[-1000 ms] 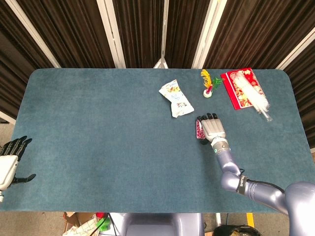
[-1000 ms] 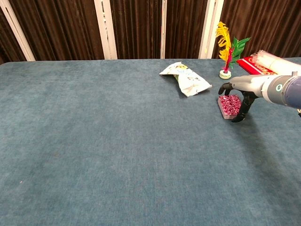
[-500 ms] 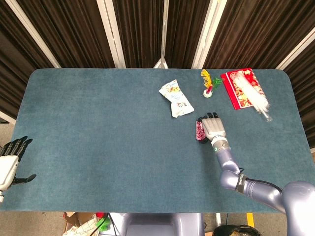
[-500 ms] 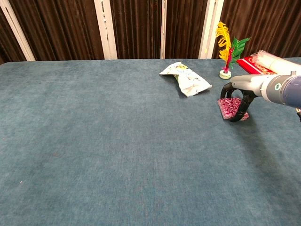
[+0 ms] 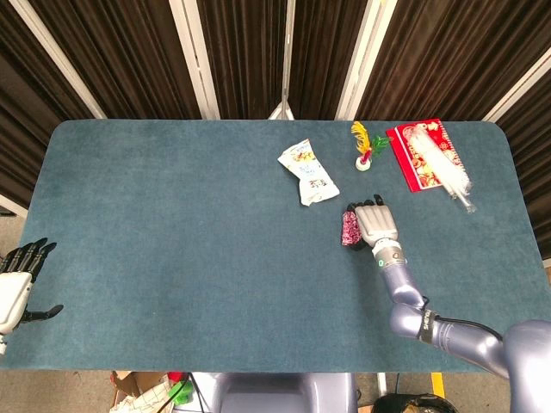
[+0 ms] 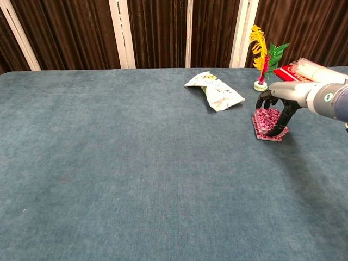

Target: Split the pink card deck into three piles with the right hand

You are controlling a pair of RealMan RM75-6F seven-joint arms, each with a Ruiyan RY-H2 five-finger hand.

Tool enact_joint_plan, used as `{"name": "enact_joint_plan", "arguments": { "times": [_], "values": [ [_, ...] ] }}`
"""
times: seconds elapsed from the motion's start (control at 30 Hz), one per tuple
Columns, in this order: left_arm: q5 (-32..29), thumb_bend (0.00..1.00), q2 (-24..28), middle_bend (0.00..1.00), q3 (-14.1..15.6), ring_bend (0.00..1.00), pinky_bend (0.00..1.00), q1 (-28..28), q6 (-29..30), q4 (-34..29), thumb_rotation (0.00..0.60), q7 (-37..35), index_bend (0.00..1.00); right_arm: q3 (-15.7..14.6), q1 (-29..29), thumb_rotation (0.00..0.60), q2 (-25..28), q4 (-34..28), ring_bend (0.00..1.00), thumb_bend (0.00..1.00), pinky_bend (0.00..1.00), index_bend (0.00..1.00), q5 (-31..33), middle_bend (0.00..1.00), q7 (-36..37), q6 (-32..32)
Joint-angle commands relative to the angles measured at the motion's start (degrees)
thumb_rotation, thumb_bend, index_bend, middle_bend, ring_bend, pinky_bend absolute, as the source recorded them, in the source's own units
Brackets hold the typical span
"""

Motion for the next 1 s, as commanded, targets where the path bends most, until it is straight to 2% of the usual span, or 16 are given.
{"name": "enact_joint_plan", "arguments": {
  "times": [0.03,0.27,0.6,0.8,1.0],
  "values": [
    [0.03,0.02,-0.04,0.00,0.00,0.00,0.00,0.03,0.08,0.05,0.600,-0.01,0.00,-0.06,-1.31,0.600,2.76,-3.27,0.19,0.31,0.00,0.56,-1.64,0.43,0.96,1.68],
    [0.28,0.02,-0.33,0.00,-0.05,0.00,0.00,0.14,0.66,0.18,0.600,0.43,0.00,-1.69,-4.88,0.600,7.44,-7.93,0.19,0.31,0.00,0.56,-3.49,0.43,3.16,3.66],
    [0.28,0.02,-0.78,0.00,-0.01,0.00,0.00,0.13,0.91,-0.21,0.600,1.88,0.00,-3.40,-7.42,0.600,6.31,-6.66,0.17,0.31,0.00,0.55,-4.67,0.42,6.25,2.74],
    [-0.35,0.02,-0.64,0.00,-0.04,0.00,0.00,0.12,0.54,-0.41,0.600,1.94,0.00,-3.51,-7.40,0.600,5.06,-5.28,0.09,0.31,0.00,0.39,-5.30,0.34,6.52,2.17],
    [-0.50,0.02,-0.40,0.00,-0.01,0.00,0.00,0.11,0.33,-0.37,0.600,1.65,0.00,-3.50,-7.22,0.600,4.13,-4.09,0.09,0.31,0.00,0.33,-4.59,0.33,6.20,1.39]
  ]
}}
